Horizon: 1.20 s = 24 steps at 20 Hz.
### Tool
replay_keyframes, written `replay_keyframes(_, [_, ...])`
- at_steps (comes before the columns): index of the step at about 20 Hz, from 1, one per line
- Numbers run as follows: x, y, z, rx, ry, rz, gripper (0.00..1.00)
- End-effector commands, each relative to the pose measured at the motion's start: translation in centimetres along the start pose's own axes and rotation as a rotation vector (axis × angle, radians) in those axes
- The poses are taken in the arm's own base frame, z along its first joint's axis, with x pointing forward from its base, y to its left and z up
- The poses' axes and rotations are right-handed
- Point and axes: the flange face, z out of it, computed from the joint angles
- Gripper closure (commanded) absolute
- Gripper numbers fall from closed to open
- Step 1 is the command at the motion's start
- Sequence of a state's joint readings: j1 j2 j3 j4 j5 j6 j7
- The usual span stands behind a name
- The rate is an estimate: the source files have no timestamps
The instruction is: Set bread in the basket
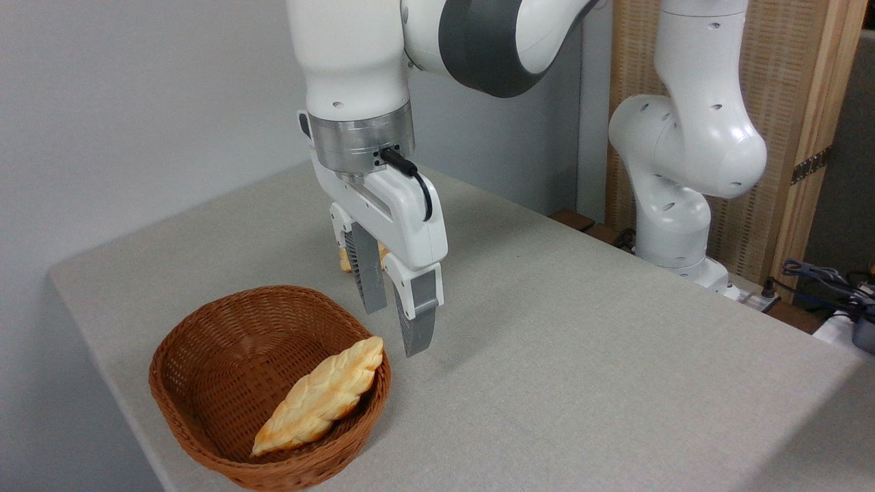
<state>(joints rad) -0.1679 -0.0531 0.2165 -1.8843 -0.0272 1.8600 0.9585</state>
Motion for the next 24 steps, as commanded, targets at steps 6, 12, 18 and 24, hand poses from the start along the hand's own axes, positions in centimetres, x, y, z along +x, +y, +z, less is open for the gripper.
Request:
replay_keyframes(6, [-0.01,0.04,-0.27,-0.019,0.003,-0.016,0.0])
replay_keyframes(12, [-0.03,0.07,-0.24,-0.021,0.002,-0.016,0.0])
replay_keyframes(18, [0.22,0.49,0.33,-0.048,-0.019,-0.005,0.0])
replay_keyframes(24, [0.54,0.79,0.71,-0.059,-0.026,0.006,0.0])
